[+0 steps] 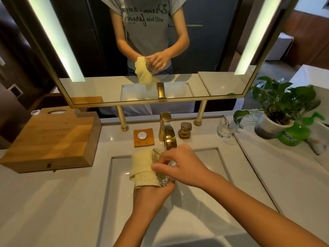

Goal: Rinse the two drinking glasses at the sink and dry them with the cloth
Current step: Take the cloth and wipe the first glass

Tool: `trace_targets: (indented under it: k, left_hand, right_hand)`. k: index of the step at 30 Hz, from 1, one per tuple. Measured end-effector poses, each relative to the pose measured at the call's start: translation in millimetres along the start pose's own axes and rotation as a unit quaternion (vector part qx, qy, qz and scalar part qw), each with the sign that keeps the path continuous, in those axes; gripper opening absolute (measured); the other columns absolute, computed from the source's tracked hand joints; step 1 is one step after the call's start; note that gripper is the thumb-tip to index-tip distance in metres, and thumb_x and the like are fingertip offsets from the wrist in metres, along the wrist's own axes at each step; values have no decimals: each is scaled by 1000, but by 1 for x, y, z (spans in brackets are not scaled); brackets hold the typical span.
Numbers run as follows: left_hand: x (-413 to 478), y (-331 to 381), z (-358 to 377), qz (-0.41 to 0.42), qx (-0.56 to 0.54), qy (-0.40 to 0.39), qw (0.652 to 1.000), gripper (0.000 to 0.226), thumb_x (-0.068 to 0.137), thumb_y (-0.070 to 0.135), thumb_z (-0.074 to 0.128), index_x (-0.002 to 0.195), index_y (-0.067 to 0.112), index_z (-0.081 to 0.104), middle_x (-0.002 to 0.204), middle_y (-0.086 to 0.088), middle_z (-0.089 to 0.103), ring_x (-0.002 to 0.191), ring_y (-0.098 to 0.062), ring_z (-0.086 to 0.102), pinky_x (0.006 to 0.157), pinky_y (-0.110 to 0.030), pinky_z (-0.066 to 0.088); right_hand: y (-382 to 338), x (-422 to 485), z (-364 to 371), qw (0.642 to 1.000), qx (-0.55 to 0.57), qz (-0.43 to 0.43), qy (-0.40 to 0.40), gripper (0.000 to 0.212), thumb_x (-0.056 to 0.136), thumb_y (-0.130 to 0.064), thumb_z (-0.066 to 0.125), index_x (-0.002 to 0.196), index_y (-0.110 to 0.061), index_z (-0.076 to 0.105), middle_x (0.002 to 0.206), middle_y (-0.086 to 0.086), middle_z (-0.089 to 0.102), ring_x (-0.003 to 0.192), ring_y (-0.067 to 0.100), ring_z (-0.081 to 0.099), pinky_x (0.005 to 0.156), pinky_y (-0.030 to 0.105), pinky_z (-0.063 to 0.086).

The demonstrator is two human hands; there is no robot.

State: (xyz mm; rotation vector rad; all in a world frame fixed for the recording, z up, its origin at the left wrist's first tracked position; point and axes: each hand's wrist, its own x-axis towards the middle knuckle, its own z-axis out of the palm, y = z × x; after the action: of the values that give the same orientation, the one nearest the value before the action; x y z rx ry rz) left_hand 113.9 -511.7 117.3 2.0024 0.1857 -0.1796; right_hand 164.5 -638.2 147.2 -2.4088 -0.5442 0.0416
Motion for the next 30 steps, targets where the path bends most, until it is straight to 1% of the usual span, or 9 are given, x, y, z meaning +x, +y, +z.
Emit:
trace_targets:
  k: [3,6,10,15,17,20,23,25,30]
  left_hand:
    - [-1,0,-3,18,5,-28,999,48,60,44,67,102,48,45,102,15,61,92,-10,63,81,-28,52]
    - [0,3,-18,12,-75,-80,994,63,59,38,72,115,41,45,107,20,59,92,6,62,79,-9,47]
    - [5,11,-37,-2,-205,-139,969,59,62,26,76,118,26,57,109,4,71,96,-7,69,78,-21,55]
    - [18,1,-45,-89,-407,-269,868,62,38,29,93,95,12,75,94,-16,74,86,-28,71,72,-37,59]
    - [19,-2,-46,-83,-409,-269,868,63,39,27,93,96,11,74,93,-15,73,85,-28,71,71,-37,58]
    - [15,2,-45,-59,-337,-211,916,56,52,22,83,105,14,66,93,-7,75,84,-22,72,68,-31,58]
    - [11,-1,-33,10,-46,-137,989,38,63,33,75,97,35,58,93,3,71,87,-18,70,75,-35,59]
    - [8,-8,-24,39,116,-107,987,33,62,48,68,90,36,55,86,7,66,84,-19,67,77,-39,57]
    - [7,-12,-33,29,89,-142,985,45,60,50,70,97,36,50,78,8,64,62,-12,62,57,-28,51]
  right_hand:
    - [-6,6,0,994,101,34,-38,42,92,-40,58,52,-27,54,47,-11,54,50,2,51,56,22,38]
    - [-7,3,-6,967,238,35,-87,36,96,-21,55,63,-15,67,52,-11,60,54,-1,55,61,15,44]
    - [-8,4,-6,943,322,30,-80,37,98,-13,53,64,-20,67,55,-13,62,58,-2,55,63,11,45]
    - [-12,6,-4,926,369,25,-78,38,98,-13,51,65,-24,67,55,-9,63,58,2,59,65,13,47]
    - [-14,6,-4,930,358,14,-86,37,98,-13,51,66,-24,67,57,-10,62,59,0,59,66,12,46]
    - [-14,8,-10,948,299,19,-109,36,99,-17,49,70,-13,69,61,-5,62,61,3,59,68,15,47]
    - [-13,13,-11,966,172,71,-178,49,100,-36,45,68,-9,69,59,0,61,58,12,57,69,33,51]
    - [-16,11,-6,959,167,105,-202,46,100,-31,48,58,-16,61,52,-5,57,46,3,52,58,21,47]
    - [-22,-5,5,949,255,117,-146,40,100,-26,47,69,-14,68,63,2,63,58,6,58,63,15,46]
